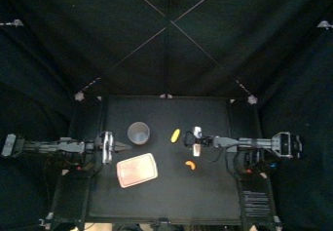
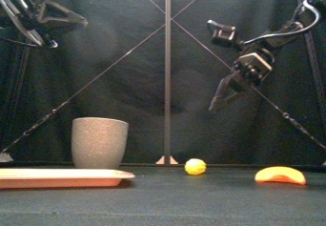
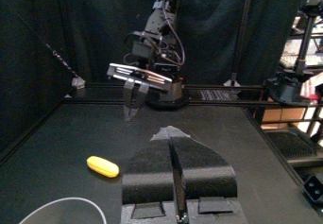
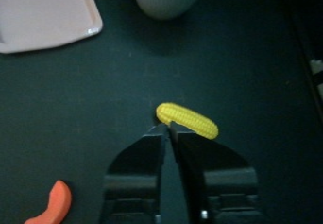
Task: Pick the corn then place it in the grey bowl
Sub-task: Pick the corn
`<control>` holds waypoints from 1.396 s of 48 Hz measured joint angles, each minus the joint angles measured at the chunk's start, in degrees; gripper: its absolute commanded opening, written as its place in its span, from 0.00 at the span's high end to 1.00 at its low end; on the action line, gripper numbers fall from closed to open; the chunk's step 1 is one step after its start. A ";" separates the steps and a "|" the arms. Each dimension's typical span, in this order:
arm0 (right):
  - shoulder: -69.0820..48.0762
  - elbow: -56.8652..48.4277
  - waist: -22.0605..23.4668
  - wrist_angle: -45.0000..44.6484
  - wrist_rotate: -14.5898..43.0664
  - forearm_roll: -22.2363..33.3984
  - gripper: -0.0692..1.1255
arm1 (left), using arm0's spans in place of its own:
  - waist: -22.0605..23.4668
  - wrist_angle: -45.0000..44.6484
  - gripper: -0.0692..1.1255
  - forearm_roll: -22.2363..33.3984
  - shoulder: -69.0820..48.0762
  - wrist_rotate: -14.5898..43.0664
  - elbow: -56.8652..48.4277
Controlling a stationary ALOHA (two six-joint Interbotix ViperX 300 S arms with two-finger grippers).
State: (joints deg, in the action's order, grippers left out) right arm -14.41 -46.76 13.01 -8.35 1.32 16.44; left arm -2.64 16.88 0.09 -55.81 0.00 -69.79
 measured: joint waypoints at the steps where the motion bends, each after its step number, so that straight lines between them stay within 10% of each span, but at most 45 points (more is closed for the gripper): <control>1: 1.05 0.62 0.09 -0.88 0.00 0.09 0.25 | 0.00 0.00 0.95 0.00 -0.09 0.00 0.00; 8: 7.73 4.92 0.44 -5.54 0.00 0.53 0.05 | 0.00 -0.09 0.95 0.00 -0.09 0.00 -0.09; 40: 21.80 18.98 5.54 -18.46 -1.05 8.88 0.08 | -0.18 -0.09 0.95 0.00 -0.09 0.09 -0.26; 67: 24.52 20.65 6.50 -15.12 -1.14 5.10 0.08 | -0.18 -0.26 0.95 -0.09 -0.18 0.09 -0.35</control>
State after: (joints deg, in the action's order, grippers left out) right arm 10.11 -26.10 19.51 -23.47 0.18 21.53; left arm -2.81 16.61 0.00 -55.99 0.09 -70.14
